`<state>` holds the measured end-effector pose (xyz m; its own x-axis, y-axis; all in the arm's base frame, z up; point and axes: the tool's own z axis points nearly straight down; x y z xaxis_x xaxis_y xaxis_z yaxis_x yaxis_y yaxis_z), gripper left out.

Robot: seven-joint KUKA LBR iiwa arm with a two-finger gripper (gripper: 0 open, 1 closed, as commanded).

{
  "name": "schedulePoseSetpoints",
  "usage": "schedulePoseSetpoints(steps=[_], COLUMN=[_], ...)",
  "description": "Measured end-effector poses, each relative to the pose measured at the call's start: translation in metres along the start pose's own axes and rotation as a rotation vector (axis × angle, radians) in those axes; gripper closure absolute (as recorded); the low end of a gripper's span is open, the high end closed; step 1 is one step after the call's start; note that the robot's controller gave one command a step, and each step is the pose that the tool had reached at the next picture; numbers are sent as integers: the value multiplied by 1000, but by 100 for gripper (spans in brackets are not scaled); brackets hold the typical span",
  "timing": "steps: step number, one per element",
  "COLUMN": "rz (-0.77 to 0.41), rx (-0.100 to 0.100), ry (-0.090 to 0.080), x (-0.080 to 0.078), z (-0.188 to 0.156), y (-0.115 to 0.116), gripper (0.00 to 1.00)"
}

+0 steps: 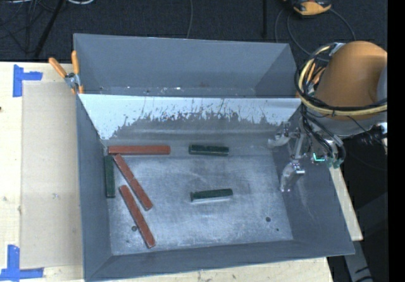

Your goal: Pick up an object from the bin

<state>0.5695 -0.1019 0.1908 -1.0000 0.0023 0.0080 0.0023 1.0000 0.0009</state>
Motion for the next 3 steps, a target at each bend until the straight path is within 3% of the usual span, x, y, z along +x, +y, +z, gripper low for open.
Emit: schedulePoseSetpoints(steps=[1,2,3], rz=[-3,6,14], rx=[1,1,-1], ry=[-7,-12,-2], x=[-2,-1,16], z=[-4,62,72], y=[0,49,73], gripper=[0,0,0])
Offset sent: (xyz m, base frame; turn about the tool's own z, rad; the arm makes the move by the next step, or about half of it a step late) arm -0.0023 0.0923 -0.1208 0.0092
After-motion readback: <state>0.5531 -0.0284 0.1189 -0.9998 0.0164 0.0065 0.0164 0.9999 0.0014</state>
